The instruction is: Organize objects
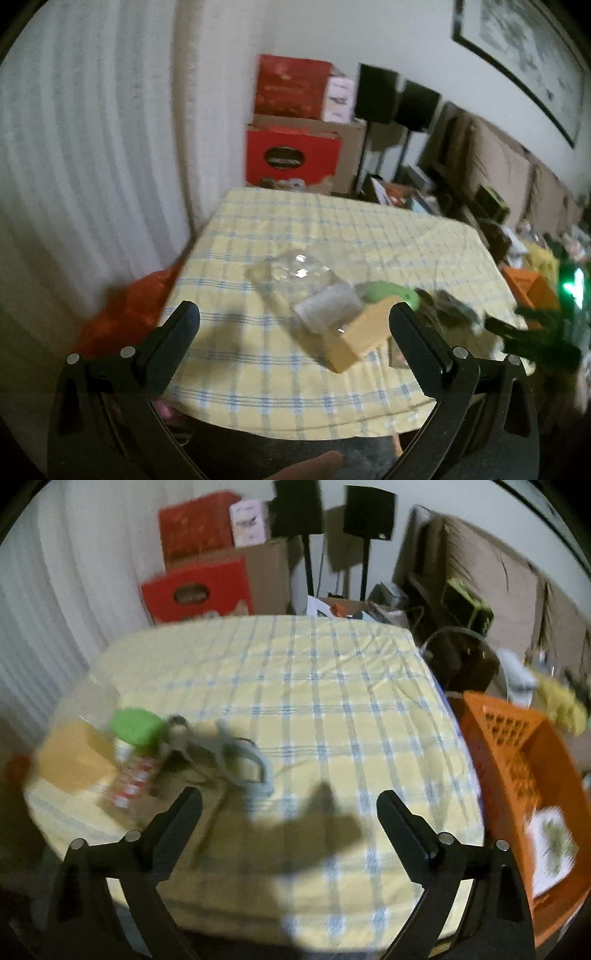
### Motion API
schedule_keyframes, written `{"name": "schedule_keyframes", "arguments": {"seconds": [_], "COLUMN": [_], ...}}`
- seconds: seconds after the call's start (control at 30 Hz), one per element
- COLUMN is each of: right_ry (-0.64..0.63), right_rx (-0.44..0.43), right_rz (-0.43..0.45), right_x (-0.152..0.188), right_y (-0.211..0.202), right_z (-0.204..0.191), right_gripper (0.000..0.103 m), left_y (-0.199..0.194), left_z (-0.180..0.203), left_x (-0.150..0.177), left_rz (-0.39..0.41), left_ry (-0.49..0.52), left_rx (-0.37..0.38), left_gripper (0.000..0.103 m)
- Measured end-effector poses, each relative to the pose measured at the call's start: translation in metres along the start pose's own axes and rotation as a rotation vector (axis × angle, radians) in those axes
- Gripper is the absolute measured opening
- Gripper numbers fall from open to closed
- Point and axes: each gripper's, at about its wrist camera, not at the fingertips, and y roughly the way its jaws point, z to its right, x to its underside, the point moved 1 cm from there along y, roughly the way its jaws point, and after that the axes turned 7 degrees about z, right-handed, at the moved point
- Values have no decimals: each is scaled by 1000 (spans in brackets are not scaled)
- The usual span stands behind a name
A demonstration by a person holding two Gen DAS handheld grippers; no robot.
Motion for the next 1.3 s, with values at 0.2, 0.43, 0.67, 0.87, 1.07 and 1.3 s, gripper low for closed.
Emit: {"name": "schedule_keyframes", "arguments": {"seconds": [0.2, 0.43, 0.67, 0.87, 1.07, 1.3], "right_ry": [-102, -120, -83, -25, -38, 68], "right_rx": [-111, -160, -158, -161, -177, -223], "right_rz": [-63, -78, -51, -38, -79, -62], "right_x": [-10, -14, -9, 0, 16, 25], "right_y": [41, 61, 42, 21, 15, -5], "right_z": [-16, -27, -16, 10, 14, 45], "right_gripper": [88, 56, 32, 10, 11, 12], "left_y": [4, 2, 3, 11, 36, 119], "left_z": [23, 35, 52, 95, 143, 219], "left_x": [3, 0, -3, -7, -3, 12], "left_rz": [-6, 14, 7, -41, -120, -278], "left_ry": [11, -4, -46, -15, 17, 169], "left_rx": [91, 81, 85, 131, 160, 147], "left_gripper": [103, 103, 103, 103, 103, 102]}}
